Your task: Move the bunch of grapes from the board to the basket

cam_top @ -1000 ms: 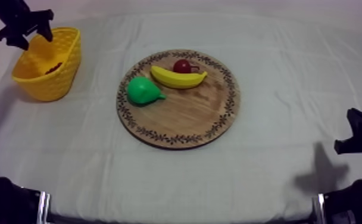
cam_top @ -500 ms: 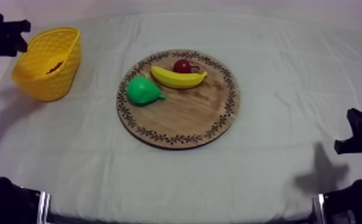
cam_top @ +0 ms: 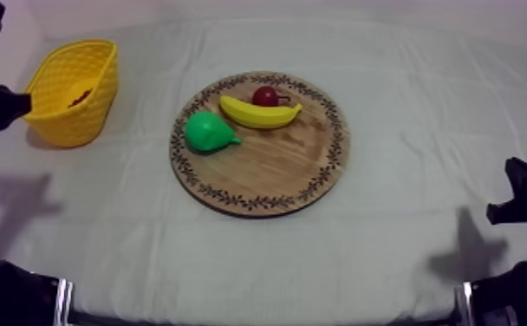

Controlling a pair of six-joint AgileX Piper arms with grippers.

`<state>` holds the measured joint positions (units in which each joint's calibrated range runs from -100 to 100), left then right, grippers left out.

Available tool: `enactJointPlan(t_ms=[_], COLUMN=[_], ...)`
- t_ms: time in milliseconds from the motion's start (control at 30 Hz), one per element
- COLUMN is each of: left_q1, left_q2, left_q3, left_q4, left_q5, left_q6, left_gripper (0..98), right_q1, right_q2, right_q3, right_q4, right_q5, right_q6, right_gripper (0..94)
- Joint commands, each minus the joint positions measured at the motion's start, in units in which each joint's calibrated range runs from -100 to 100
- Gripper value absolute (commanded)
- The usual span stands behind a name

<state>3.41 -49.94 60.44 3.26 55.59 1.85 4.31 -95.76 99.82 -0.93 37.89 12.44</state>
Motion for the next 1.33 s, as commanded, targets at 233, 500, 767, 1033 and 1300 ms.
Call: enactJointPlan(t_ms=[233, 500, 767, 1033, 1300], left_q1=[0.88, 1.62, 3.68, 4.80, 2.07], left_q2=[-17.33, -27.03, -33.45, -43.09, -49.57], left_q3=[23.96, 34.90, 37.09, 38.01, 39.22], left_q4=[0.97, -0.05, -4.44, -5.24, -5.41], left_q5=[-19.32, -22.33, -20.25, -20.43, -22.81], left_q6=[-5.65, -5.05, -0.35, 8.63, 9.47], left_gripper=[0.0, 0.0, 0.0, 0.0, 0.0], right_q1=[-0.02, -0.02, -0.02, -0.02, -0.02], right_q2=[0.00, 0.00, 0.00, 0.00, 0.00], right_q3=[-0.04, -0.04, -0.04, -0.04, -0.04], right_q4=[-0.02, -0.02, -0.02, -0.02, -0.02], right_q5=[0.02, 0.02, 0.02, 0.02, 0.02], right_q6=[-0.01, -0.01, -0.01, -0.01, -0.01], right_gripper=[0.3, 0.3, 0.3, 0.3, 0.3])
